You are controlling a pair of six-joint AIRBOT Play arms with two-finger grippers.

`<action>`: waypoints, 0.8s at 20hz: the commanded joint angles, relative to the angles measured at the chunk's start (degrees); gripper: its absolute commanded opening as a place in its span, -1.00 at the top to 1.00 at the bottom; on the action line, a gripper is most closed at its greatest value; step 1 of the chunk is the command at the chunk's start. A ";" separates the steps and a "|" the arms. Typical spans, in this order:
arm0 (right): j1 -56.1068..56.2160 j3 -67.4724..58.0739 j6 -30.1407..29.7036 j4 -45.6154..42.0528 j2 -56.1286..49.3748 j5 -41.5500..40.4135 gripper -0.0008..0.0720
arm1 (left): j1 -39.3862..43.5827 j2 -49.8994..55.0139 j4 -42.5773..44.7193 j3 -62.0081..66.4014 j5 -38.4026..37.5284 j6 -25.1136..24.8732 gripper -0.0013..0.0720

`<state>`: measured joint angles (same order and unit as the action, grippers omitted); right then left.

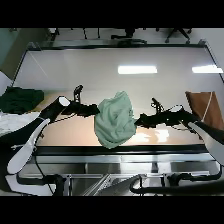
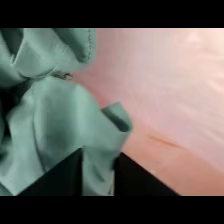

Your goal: Fold the shirts.

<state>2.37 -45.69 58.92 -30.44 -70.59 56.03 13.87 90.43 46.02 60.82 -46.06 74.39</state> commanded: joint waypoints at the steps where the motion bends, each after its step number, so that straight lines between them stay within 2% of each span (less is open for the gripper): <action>1: 0.50 -0.28 -7.91 10.45 -1.55 -1.73 0.78 | 0.61 7.54 -0.90 8.31 -5.44 -1.09 0.81; 2: 0.42 -1.51 -8.63 11.93 -1.14 -1.14 0.92 | 0.61 8.41 -0.72 10.78 -6.80 -1.36 0.93; 5: -2.40 -9.77 -8.46 11.21 4.00 5.46 0.93 | -0.83 5.14 -0.13 18.03 -12.04 -1.51 0.94; 9: -9.46 -30.08 -4.85 11.17 16.46 12.13 0.93 | -3.52 -8.96 2.47 28.65 -20.06 -0.37 0.94; 12: -11.72 -44.76 -4.46 10.86 22.97 13.44 0.93 | -3.30 -20.35 2.49 37.81 -21.18 0.92 0.94; 15: -11.72 -54.16 -5.44 10.56 27.17 12.61 0.93 | -1.68 -28.11 3.08 46.45 -20.94 1.20 0.94; 16: -11.72 -56.33 -5.77 9.25 28.20 11.69 0.93 | -1.22 -30.38 5.81 48.72 -20.79 2.12 0.94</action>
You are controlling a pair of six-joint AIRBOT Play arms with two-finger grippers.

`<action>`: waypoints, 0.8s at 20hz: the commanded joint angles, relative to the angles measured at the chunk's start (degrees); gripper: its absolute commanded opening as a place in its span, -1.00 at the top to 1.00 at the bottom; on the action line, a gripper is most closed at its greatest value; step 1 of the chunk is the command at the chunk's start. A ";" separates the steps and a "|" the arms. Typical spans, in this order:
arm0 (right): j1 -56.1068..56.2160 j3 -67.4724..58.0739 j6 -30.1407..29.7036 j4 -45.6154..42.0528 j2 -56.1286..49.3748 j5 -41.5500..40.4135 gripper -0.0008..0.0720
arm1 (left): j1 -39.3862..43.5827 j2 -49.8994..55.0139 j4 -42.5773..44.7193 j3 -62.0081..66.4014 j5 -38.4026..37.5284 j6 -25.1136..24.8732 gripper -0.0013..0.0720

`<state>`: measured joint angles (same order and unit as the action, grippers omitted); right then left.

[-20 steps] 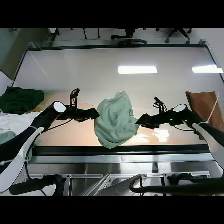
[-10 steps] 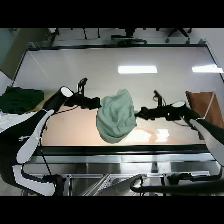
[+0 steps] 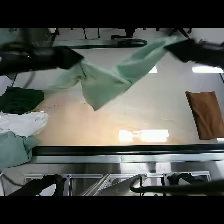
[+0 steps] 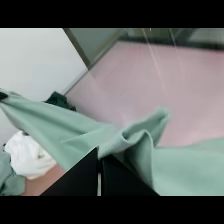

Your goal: Fold the shirts.

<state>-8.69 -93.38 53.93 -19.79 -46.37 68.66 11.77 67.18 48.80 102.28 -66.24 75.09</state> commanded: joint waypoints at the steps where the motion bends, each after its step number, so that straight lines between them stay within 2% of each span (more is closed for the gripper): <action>1: -0.66 -10.40 -0.74 -3.82 5.11 -1.77 0.93 | 1.62 -8.92 6.64 8.98 -0.72 2.34 0.94; 4: -0.70 -11.32 -0.35 -10.21 7.32 -2.60 0.93 | 2.71 -12.66 17.03 9.88 -0.70 3.93 0.94; 8: -0.59 -6.82 0.98 -12.11 3.45 2.45 0.93 | 1.70 -10.38 17.59 -0.52 -1.03 3.76 0.93; 11: 0.31 4.26 1.31 -12.22 -1.77 3.54 0.93 | 1.77 -1.97 17.42 -8.63 1.97 2.25 0.93; 13: 0.33 13.07 -0.74 -12.41 -5.57 1.90 0.93 | 1.77 5.11 17.38 -12.79 7.10 2.23 0.93; 16: 0.20 24.02 -2.34 -15.69 -11.69 -6.36 0.93 | 1.55 17.64 17.20 -15.45 14.43 1.36 0.91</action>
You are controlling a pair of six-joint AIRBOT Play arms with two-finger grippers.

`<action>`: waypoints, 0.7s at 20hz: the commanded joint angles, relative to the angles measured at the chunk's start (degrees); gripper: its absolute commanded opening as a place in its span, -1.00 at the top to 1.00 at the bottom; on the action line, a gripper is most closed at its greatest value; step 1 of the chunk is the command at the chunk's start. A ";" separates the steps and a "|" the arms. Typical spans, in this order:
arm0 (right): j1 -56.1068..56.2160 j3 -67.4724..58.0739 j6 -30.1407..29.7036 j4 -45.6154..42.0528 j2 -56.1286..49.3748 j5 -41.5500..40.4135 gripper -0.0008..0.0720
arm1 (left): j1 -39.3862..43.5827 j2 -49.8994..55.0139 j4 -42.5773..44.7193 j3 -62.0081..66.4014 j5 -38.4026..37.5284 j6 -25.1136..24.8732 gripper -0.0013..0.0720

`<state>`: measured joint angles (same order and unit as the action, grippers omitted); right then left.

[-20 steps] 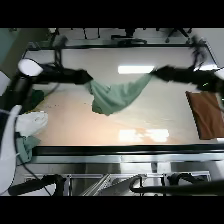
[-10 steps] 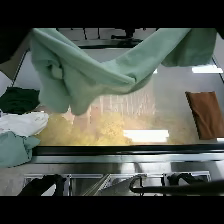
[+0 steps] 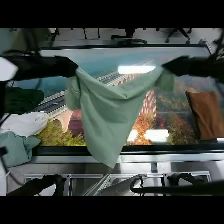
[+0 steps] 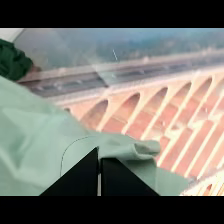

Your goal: Fold the shirts.

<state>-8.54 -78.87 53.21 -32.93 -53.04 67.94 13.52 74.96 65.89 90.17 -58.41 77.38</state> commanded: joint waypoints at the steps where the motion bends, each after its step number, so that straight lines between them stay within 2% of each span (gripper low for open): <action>1: 0.02 11.43 -1.55 -4.76 -7.50 -9.07 0.93 | -0.79 13.29 0.09 -3.23 7.91 -0.92 0.91; 2: -0.09 12.02 -0.85 -7.30 -9.84 -11.30 0.93 | -1.79 16.11 0.09 -2.08 7.26 -0.87 0.50; 3: -0.33 12.00 0.39 -9.88 -12.07 -13.25 0.93 | -2.99 18.43 -0.02 0.11 4.74 -0.24 -0.48; 4: -0.68 12.00 1.18 -10.84 -13.64 -14.58 0.93 | -4.66 20.11 -0.02 2.89 0.07 2.62 -0.87; 5: -1.33 12.00 1.25 -10.84 -14.91 -15.50 0.93 | -6.62 20.87 -0.09 5.73 -6.49 4.37 -0.86; 7: -2.19 12.00 1.20 -10.84 -16.35 -15.63 0.93 | -9.60 20.48 -0.07 8.35 -19.71 4.83 -0.86; 9: -2.19 12.00 0.15 -10.86 -17.03 -15.61 0.93 | -11.72 17.44 0.07 4.66 -29.88 8.07 -0.85; 11: -2.19 12.00 -1.01 -10.84 -17.09 -15.65 0.93 | -12.87 11.02 0.07 -6.36 -30.27 10.54 -0.85; 14: -2.19 12.00 -2.27 -10.84 -17.09 -15.58 0.93 | -12.63 -0.15 -2.38 -28.28 -24.15 11.15 -0.85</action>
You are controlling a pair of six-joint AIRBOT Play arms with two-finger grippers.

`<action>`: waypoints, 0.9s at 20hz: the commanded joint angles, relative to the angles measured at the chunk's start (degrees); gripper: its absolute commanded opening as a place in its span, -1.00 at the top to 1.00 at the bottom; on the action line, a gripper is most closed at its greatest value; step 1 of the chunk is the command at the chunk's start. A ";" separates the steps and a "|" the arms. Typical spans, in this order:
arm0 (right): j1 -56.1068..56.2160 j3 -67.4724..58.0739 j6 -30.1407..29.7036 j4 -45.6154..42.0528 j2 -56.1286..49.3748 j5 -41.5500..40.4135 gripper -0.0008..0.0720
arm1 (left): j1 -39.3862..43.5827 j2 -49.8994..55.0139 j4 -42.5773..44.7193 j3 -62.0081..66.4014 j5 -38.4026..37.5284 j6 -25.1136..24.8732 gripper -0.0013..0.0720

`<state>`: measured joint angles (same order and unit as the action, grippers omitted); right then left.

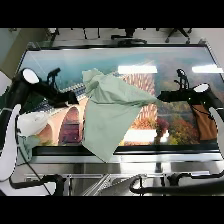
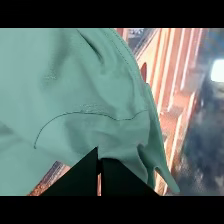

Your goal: Fold the shirts.

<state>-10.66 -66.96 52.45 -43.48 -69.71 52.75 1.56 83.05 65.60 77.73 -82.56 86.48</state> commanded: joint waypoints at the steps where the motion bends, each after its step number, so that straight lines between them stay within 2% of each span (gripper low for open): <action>1: -0.02 0.09 -1.49 -0.26 -0.42 -0.39 0.93 | -0.24 -11.41 -4.44 -23.56 3.43 2.10 -0.85; 5: 0.04 0.09 -1.53 -0.24 -0.42 0.63 0.93 | 3.82 -17.99 -16.39 -47.54 23.61 0.46 -0.85; 9: 0.04 0.09 -1.70 -0.24 -0.42 1.40 0.93 | 10.95 -16.94 -28.48 -55.80 39.87 -4.46 -0.85; 10: 0.04 0.09 -1.70 -0.22 -0.39 1.68 0.93 | 12.22 -15.45 -29.27 -55.30 41.48 -4.98 -0.70; 11: 0.04 0.09 -1.70 -0.17 -0.28 2.12 0.93 | 12.79 -13.88 -29.14 -53.90 42.42 -5.90 -0.06; 12: 0.02 0.09 -1.70 0.04 0.09 2.99 0.93 | 12.52 -12.39 -29.16 -51.67 42.45 -7.56 0.70; 13: 0.02 0.07 -1.84 0.04 0.90 3.91 0.93 | 11.82 -11.37 -29.14 -49.05 41.62 -9.73 0.92; 15: 0.02 0.00 -2.40 0.44 3.89 5.25 0.93 | 9.11 -10.80 -29.11 -42.75 39.65 -11.45 0.93; 18: 0.00 -2.05 -4.74 6.03 11.91 6.64 0.93 | 3.30 -15.10 -29.16 -30.64 34.88 -13.03 0.94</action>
<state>-10.68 -67.57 49.52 -41.65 -63.55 57.45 8.78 70.13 37.52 37.87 -44.66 76.03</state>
